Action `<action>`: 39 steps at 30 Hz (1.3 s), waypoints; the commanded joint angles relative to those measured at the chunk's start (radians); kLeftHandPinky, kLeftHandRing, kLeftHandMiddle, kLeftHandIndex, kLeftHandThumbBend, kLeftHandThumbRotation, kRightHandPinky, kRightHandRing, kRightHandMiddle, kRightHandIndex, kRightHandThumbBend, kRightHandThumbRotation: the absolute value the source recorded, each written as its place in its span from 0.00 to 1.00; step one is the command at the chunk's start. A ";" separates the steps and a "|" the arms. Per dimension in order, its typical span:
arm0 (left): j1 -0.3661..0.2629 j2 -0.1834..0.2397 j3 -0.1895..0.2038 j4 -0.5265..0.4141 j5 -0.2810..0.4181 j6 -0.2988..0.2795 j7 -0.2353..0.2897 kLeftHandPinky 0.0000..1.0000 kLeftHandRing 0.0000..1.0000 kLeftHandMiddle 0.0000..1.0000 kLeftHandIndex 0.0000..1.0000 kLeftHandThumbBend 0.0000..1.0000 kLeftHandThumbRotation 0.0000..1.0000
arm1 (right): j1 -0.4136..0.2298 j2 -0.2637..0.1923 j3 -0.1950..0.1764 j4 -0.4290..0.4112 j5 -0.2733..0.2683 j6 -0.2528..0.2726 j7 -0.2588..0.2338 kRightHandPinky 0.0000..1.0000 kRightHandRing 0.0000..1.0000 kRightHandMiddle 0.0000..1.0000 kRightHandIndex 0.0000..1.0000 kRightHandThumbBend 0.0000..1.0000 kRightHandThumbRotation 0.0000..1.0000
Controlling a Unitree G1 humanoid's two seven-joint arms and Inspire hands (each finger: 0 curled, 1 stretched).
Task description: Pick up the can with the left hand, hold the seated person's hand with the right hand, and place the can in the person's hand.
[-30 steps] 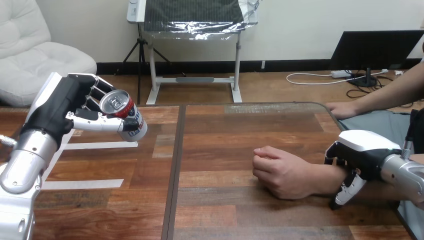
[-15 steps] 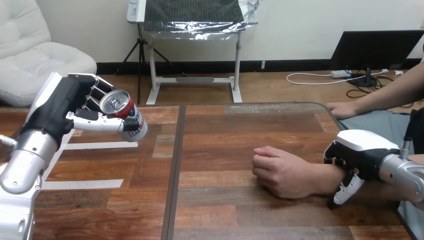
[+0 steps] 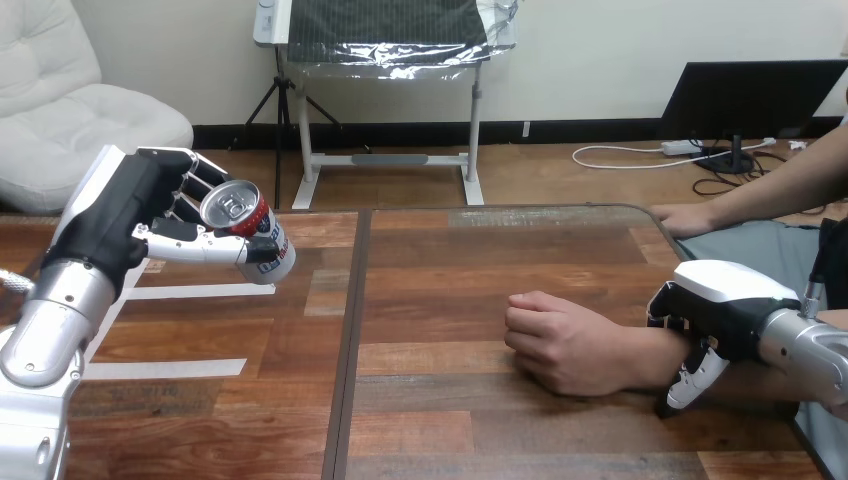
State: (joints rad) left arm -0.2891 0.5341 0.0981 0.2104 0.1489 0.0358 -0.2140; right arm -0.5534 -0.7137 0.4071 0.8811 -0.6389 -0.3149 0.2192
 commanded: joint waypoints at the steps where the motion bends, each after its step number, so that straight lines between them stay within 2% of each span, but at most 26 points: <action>1: -0.048 0.013 0.021 -0.046 -0.011 -0.027 0.005 0.30 0.36 0.39 0.42 0.76 0.00 | 0.063 0.043 0.026 0.048 0.003 0.010 0.026 0.35 0.43 0.50 0.50 0.83 0.11; 10: -0.050 0.014 0.019 -0.038 -0.010 -0.040 0.005 0.30 0.35 0.38 0.41 0.76 0.00 | 0.063 0.049 0.023 0.034 0.011 0.018 0.043 0.38 0.46 0.52 0.52 0.83 0.15; 22: -0.052 0.011 0.022 -0.042 -0.019 -0.027 0.002 0.30 0.35 0.38 0.41 0.76 0.00 | 0.062 0.059 0.025 0.018 0.014 0.043 0.055 0.39 0.47 0.53 0.55 0.85 0.15; 39: -0.050 0.015 0.022 -0.047 -0.010 -0.030 0.008 0.29 0.35 0.38 0.41 0.77 0.00 | 0.069 0.072 0.018 0.015 0.029 0.027 0.037 0.36 0.45 0.52 0.54 0.88 0.11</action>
State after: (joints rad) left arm -0.2891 0.5341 0.0981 0.2104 0.1454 0.0330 -0.2147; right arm -0.5466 -0.7000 0.4026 0.8574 -0.6176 -0.2899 0.2462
